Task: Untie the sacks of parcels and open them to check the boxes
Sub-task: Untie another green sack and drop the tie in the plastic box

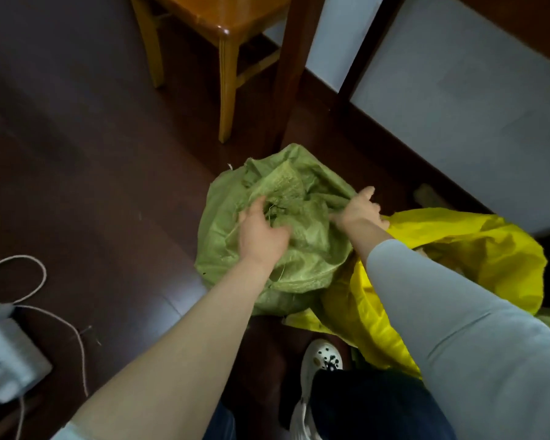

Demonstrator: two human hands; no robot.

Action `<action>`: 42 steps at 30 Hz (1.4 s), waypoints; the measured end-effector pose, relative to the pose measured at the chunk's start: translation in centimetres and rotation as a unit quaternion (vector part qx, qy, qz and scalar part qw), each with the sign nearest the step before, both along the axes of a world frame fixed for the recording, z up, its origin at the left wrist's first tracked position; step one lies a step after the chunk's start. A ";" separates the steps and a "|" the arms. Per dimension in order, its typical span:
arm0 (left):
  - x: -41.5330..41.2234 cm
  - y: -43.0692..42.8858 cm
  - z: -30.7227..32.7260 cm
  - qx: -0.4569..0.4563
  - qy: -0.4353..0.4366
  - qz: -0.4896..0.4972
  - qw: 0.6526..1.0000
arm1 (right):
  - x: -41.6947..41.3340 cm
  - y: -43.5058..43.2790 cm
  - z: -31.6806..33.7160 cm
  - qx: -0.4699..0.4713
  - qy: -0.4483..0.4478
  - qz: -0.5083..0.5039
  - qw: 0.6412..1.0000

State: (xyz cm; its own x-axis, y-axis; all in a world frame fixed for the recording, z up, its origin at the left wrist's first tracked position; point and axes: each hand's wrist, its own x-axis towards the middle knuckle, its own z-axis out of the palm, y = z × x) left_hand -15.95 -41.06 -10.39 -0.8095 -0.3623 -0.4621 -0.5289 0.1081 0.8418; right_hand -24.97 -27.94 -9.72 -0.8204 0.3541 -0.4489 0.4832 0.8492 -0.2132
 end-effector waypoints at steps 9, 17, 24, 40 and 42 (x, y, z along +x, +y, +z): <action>-2.7 0.0 -2.6 -0.038 0.086 0.051 0.994 | 1.8 -2.8 1.8 -0.518 0.012 -0.028 0.855; -1.6 0.4 0.2 -0.135 0.048 -0.336 0.931 | 0.6 -1.1 1.2 -0.503 0.050 -0.064 0.860; -1.6 -1.6 4.5 -0.056 -0.009 -0.175 0.983 | 2.6 -0.5 0.0 -0.330 0.032 0.177 0.927; -0.9 -1.4 -0.2 -0.229 -0.188 -0.572 0.764 | 4.7 0.2 -0.9 -0.279 -0.021 -0.006 0.960; -0.8 -0.6 0.6 -0.222 -0.209 -0.608 0.733 | 5.3 -0.3 -1.4 -0.240 -0.085 0.038 0.966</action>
